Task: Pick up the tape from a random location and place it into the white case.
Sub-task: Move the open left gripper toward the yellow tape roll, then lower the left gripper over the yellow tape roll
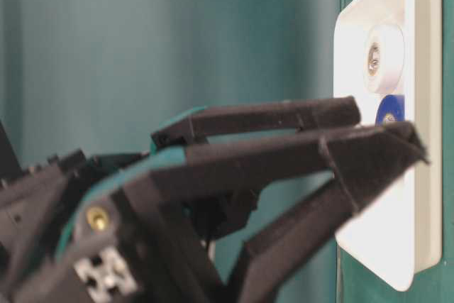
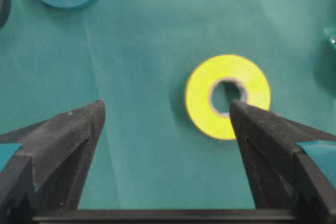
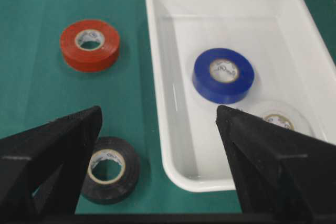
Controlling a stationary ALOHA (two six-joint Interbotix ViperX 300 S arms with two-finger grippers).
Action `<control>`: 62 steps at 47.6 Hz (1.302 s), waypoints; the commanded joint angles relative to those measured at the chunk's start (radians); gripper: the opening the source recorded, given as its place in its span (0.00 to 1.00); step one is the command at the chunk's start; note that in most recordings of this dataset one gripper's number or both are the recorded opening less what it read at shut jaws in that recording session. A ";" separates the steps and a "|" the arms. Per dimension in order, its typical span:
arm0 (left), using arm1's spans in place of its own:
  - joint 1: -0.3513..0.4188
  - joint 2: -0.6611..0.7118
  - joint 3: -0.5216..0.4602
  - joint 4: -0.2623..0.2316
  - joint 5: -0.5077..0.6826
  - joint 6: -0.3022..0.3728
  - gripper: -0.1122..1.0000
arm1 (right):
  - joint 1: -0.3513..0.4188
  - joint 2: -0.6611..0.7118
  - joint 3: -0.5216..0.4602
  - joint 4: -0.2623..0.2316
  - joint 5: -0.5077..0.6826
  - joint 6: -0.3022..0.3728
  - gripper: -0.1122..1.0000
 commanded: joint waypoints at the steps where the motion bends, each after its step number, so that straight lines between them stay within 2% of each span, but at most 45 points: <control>1: -0.012 0.002 -0.064 0.003 0.031 0.000 0.95 | -0.002 0.006 -0.025 -0.002 -0.005 -0.002 0.88; 14: -0.023 0.026 -0.086 0.003 0.043 -0.006 0.95 | -0.002 0.012 -0.025 -0.011 -0.009 -0.005 0.88; 24: -0.029 0.029 -0.083 0.003 0.048 -0.040 0.95 | -0.002 0.014 -0.026 -0.012 -0.011 -0.005 0.88; 62: -0.029 0.032 -0.077 0.006 0.054 -0.040 0.95 | -0.002 0.014 -0.026 -0.012 -0.011 -0.005 0.88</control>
